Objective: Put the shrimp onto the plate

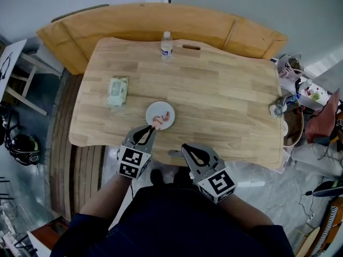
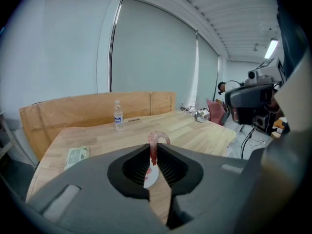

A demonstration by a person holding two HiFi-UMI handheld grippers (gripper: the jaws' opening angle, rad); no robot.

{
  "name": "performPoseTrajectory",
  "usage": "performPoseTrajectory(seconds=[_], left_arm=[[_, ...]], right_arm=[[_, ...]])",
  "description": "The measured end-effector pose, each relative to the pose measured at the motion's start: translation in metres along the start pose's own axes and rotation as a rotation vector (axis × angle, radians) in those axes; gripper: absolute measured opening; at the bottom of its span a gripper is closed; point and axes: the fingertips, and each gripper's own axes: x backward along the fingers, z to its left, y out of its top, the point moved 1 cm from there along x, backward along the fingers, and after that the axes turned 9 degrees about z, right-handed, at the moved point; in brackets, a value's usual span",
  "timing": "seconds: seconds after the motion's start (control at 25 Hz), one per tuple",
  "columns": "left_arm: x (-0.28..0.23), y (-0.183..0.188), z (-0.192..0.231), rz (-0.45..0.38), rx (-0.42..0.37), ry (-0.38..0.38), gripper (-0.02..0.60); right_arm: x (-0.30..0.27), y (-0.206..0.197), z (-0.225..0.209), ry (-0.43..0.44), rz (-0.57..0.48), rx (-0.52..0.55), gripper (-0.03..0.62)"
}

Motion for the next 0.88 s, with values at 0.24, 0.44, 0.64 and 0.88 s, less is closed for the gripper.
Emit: performPoseTrajectory(seconds=[0.24,0.44,0.64,0.88], left_arm=[[-0.025,-0.009,0.005,0.029,-0.016,-0.003,0.049],[-0.047,-0.017,0.013,0.059,-0.024,0.001,0.049],[-0.070,-0.028,0.022,0.100,-0.030,0.008,0.049],[-0.097,-0.044,0.029,0.149,-0.056,0.010,0.049]], right_arm=[[0.002,-0.006,-0.007,-0.013,0.012,-0.009,0.009],[0.005,-0.011,-0.015,-0.029,0.025,-0.024,0.009],[0.007,-0.014,-0.023,-0.037,0.035,-0.031,0.010],[0.007,-0.020,-0.027,-0.040,0.059,-0.037,0.009]])
